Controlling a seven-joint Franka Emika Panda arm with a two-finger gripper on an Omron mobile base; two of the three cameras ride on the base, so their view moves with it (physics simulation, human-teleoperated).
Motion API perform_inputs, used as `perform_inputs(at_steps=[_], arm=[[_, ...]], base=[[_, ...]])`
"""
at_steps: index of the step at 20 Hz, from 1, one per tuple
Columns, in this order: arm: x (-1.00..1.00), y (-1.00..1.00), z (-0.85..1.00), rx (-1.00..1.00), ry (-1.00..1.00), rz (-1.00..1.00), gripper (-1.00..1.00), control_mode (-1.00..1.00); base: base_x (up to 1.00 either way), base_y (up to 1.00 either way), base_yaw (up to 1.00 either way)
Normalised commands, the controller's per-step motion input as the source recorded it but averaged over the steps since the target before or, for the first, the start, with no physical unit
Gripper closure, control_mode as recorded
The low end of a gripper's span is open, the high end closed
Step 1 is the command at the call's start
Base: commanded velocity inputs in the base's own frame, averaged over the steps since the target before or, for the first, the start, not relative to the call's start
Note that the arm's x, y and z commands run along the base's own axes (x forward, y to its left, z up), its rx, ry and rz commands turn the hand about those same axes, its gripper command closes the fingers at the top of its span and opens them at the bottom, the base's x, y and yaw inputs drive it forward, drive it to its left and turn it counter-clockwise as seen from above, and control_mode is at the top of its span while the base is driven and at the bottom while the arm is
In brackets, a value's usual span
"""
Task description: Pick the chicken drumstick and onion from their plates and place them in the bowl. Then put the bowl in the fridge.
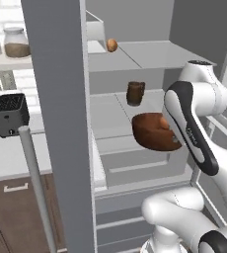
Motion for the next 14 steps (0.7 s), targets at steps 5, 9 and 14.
perform_inputs(at_steps=[5, 9, 14], arm=[[0.00, 0.00, 0.00, 0.00, 0.00, 0.00, 1.00, 1.00], [0.00, 0.00, 0.00, 0.00, 0.00, 0.00, 1.00, 1.00], [0.00, 0.00, 0.00, 0.00, 0.00, 0.00, 1.00, 1.00]], base=[[0.38, 0.00, 0.00], [0.46, -0.01, 0.00], [0.40, 0.00, 0.00]])
